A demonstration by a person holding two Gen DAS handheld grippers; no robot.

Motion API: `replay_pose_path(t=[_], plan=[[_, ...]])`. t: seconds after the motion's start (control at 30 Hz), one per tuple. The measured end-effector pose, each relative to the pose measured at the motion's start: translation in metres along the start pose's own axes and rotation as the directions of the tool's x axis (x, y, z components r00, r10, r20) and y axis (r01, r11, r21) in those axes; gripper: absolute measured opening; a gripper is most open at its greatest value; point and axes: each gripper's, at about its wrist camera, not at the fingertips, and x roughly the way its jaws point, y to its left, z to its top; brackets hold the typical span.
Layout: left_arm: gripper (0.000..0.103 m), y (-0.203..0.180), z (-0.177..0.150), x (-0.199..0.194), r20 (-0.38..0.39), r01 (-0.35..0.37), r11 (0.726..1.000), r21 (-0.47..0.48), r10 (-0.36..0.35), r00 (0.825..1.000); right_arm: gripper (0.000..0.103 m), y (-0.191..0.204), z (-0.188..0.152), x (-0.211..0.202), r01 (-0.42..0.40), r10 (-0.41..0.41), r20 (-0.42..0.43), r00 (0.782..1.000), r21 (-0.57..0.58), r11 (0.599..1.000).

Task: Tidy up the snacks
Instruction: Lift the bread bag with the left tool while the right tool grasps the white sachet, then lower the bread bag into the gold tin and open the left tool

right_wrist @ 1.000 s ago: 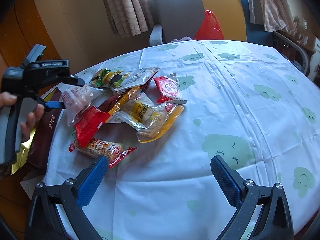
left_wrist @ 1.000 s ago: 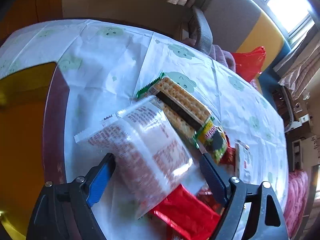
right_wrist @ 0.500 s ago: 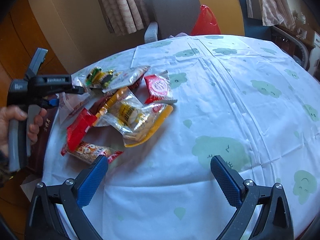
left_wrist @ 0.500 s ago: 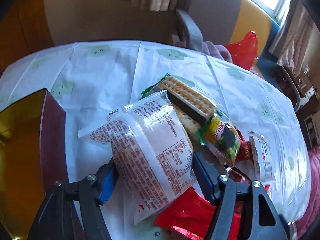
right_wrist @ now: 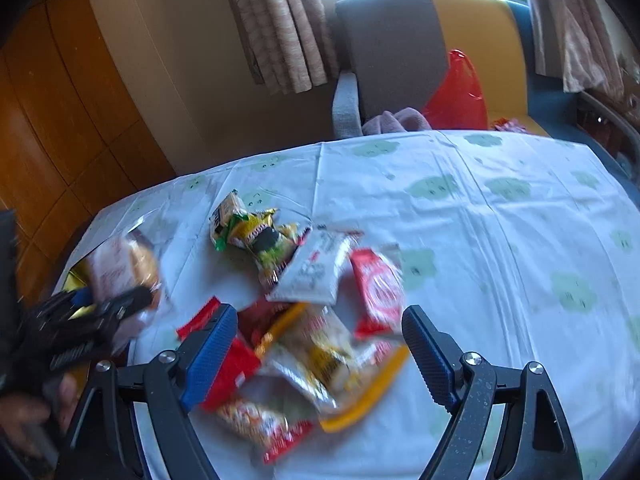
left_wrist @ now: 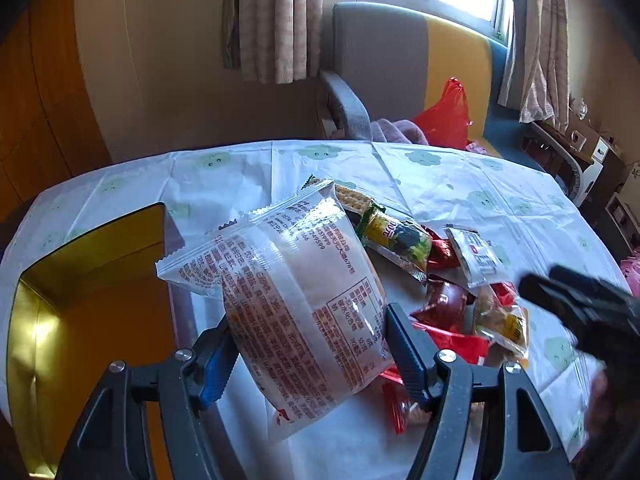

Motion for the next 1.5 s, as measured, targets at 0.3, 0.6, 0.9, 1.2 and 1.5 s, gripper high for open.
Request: replay_pose_path(t=[0.3, 0.6, 0.9, 1.2, 1.5], plan=[[0.070, 0.007, -0.016, -0.040, 0.063, -0.052, 0.998, 0.017, 0.051, 0.997, 0.040, 0.014, 0.031, 0.085, 0.132, -0.147, -0.177, 0.973, -0.095, 0.987], [0.070, 0.027, -0.029, -0.061, 0.092, -0.117, 0.993, -0.021, 0.119, 0.989, 0.038, 0.018, 0.018, 0.054, 0.099, -0.110, -0.104, 0.988, -0.106, 0.989], [0.070, 0.044, -0.041, -0.079, 0.111, -0.153, 0.986, -0.065, 0.159, 0.981, 0.038, 0.059, 0.000, 0.012, -0.057, 0.050, -0.050, 0.998, -0.160, 0.985], [0.070, 0.062, -0.053, -0.093, 0.118, -0.191, 0.976, -0.103, 0.202, 0.972, 0.038, 0.119, -0.046, -0.006, -0.219, 0.189, -0.128, 0.974, -0.281, 0.934], [0.070, 0.090, -0.065, -0.092, 0.079, -0.228, 0.962, -0.151, 0.242, 0.967, 0.038, 0.140, -0.092, 0.023, -0.237, 0.161, -0.251, 0.954, -0.310, 0.921]])
